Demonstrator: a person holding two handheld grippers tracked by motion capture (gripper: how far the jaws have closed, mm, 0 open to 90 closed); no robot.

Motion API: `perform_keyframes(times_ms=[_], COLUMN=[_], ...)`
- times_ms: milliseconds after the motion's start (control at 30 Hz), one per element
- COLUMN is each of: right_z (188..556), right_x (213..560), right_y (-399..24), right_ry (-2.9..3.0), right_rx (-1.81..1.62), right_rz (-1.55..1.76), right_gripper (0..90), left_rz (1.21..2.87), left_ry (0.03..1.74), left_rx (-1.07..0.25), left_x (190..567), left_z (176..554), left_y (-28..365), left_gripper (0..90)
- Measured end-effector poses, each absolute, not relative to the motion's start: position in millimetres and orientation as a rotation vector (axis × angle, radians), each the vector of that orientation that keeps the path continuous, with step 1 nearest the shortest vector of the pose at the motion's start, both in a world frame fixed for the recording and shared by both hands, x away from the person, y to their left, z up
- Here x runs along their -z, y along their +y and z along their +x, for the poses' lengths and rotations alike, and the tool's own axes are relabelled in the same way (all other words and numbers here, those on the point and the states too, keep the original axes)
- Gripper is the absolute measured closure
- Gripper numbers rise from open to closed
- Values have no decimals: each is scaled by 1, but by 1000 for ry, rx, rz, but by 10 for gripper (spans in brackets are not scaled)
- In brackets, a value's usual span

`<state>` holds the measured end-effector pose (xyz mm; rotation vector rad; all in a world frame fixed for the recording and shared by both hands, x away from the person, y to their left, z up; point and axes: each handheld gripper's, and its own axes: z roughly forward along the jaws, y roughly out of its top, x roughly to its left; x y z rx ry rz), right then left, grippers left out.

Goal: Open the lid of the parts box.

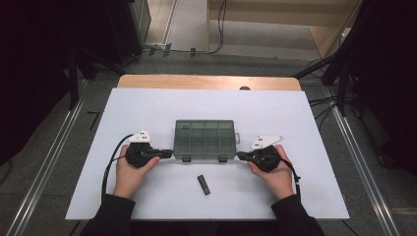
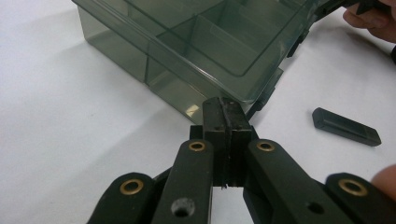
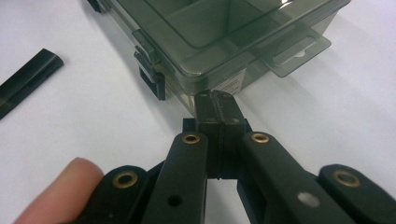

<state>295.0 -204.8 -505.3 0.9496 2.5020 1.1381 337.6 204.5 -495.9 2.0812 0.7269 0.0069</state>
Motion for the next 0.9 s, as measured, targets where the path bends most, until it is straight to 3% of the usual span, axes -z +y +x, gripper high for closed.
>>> perform_keyframes(times_ms=[900], right_z=[292], right_x=[498], right_y=[-205], right_ry=[2468], right_rx=[-1193], right_rz=[907], right_gripper=[878], left_rz=[2101], left_ry=[701], left_rx=[17], left_x=[497], left_z=[338], left_y=[205], left_gripper=[900])
